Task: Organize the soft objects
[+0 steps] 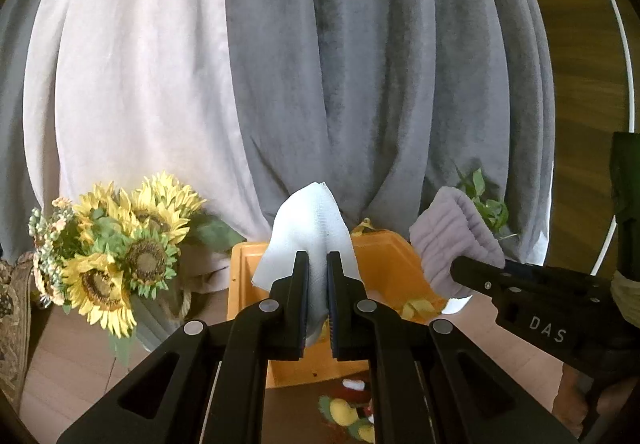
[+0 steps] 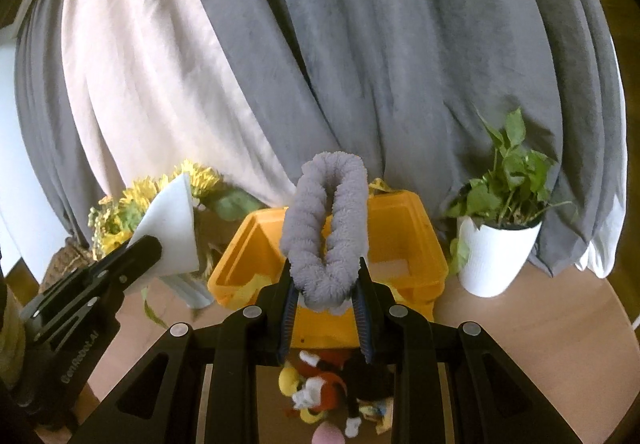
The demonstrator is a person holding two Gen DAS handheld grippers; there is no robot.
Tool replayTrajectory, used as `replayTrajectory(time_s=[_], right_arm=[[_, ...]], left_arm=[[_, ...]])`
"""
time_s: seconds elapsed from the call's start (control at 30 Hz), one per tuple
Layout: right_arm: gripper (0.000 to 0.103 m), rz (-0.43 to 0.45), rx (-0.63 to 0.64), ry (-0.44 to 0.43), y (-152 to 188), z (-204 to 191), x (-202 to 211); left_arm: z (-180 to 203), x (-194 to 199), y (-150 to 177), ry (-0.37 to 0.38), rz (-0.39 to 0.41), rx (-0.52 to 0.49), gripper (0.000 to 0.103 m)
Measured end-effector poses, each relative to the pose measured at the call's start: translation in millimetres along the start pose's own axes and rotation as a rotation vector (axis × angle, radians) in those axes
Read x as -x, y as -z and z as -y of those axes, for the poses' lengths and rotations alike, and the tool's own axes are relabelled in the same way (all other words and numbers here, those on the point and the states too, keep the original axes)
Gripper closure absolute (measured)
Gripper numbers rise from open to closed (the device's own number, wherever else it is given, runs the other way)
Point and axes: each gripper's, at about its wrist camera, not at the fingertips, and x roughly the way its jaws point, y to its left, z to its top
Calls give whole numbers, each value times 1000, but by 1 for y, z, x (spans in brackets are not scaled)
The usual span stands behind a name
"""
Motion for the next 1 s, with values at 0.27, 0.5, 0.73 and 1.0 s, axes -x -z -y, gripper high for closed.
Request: replayTrajectory(time_s=[0.27, 0.5, 0.73, 1.0], right_arm=[[76, 1, 16, 2, -17, 3, -25], [76, -38, 22, 11, -26, 9, -61], [76, -94, 20, 20, -29, 18, -98], [76, -178, 10, 26, -26, 26, -136]], left_arm=[[-6, -33, -4, -4, -20, 0, 93], [-13, -69, 0, -16, -64, -1, 93], [-20, -105, 9, -24, -119, 5, 93], [-25, -146, 15, -4, -190, 9, 93]])
